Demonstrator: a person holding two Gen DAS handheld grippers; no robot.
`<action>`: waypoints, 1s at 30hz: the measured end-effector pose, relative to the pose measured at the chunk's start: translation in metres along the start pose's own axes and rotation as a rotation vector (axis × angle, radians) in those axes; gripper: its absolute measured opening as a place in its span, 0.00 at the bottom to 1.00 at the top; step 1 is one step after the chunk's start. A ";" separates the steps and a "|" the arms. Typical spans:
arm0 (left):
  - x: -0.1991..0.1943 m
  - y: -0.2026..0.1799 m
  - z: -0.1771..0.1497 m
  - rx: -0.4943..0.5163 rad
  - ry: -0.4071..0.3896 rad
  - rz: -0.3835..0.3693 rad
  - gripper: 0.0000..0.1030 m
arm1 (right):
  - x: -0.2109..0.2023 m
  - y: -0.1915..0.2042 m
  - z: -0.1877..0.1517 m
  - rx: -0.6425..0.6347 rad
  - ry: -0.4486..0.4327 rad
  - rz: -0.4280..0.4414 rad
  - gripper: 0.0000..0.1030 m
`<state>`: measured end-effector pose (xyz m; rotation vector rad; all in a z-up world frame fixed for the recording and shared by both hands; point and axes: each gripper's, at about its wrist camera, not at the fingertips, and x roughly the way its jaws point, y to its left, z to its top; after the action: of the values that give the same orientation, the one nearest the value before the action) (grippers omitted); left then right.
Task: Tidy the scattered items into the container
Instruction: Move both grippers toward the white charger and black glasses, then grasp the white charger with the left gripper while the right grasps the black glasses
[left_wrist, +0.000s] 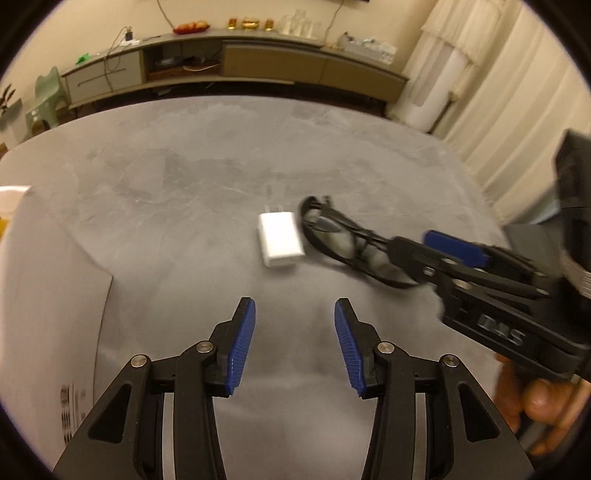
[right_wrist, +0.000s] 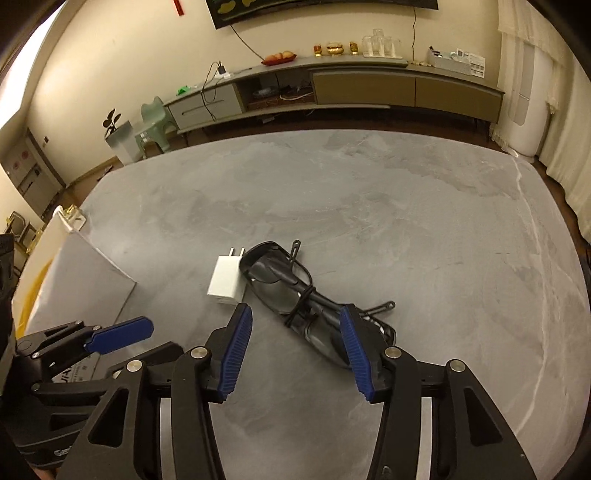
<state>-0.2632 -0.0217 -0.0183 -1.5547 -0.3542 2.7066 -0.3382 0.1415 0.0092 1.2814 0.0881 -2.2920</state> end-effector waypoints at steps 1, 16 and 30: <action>0.007 0.001 0.003 -0.002 -0.003 0.011 0.46 | 0.004 -0.001 0.002 -0.006 0.003 0.006 0.50; 0.045 -0.018 0.021 0.147 -0.063 0.109 0.11 | 0.021 -0.030 -0.002 0.043 0.175 0.034 0.18; 0.075 -0.025 0.027 0.176 -0.039 0.135 0.30 | 0.033 -0.026 -0.011 0.024 0.177 0.018 0.22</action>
<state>-0.3268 0.0055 -0.0646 -1.5318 -0.0101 2.7810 -0.3556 0.1538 -0.0278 1.4901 0.1095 -2.1663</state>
